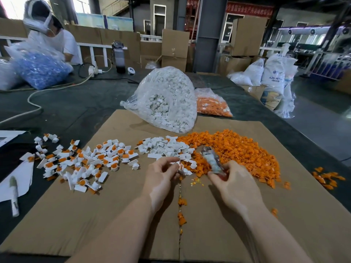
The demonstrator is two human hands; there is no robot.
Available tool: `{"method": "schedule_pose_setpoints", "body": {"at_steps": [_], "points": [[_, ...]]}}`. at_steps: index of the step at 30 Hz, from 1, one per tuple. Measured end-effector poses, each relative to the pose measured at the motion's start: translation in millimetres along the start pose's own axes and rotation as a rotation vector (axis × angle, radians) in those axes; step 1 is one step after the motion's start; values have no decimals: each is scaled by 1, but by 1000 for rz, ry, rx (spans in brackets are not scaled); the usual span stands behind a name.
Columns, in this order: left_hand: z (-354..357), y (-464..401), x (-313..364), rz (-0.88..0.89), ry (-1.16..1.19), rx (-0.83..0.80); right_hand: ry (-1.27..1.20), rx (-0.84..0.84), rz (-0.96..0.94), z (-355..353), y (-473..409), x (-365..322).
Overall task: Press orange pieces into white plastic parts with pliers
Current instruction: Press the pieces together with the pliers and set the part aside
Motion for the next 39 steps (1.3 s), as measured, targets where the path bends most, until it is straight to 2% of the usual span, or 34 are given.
{"method": "schedule_pose_setpoints", "body": {"at_steps": [4, 10, 12, 14, 16, 18, 21, 24, 31, 39], "points": [[0, 2, 1, 99, -177, 10, 438, 43, -19, 3, -2, 20], [-1, 2, -1, 134, -321, 21, 660, 51, 3, 13, 6, 26], [0, 1, -1, 154, -356, 20, 549, 154, -97, 15, 6, 19], [1, 2, 0, 169, -381, -1, 312, 262, -325, 23, 6, 6], [3, 4, 1, 182, -399, -15, 112, 285, -527, 32, 8, -12], [2, 6, 3, 188, -415, -27, -9, 272, -613, 40, 9, -24], [0, 8, 2, 134, -386, -81, -112, 271, -595, 46, 8, -25], [1, 10, 1, 168, -440, -133, -163, 288, -566, 48, 6, -21], [1, 11, 1, 226, -461, -88, -252, 325, -469, 47, 9, -16], [2, 11, -1, 286, -594, -89, -180, 270, -530, 47, 9, -19]]}}
Point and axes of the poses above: each hand's wrist, its own y-axis away from the middle knuckle, its own z-axis out of the palm, x = y × z, the point moved 1 cm from there along -y, towards the middle knuckle, and after that the axes turned 10 degrees about -z, right-handed, at the moved point
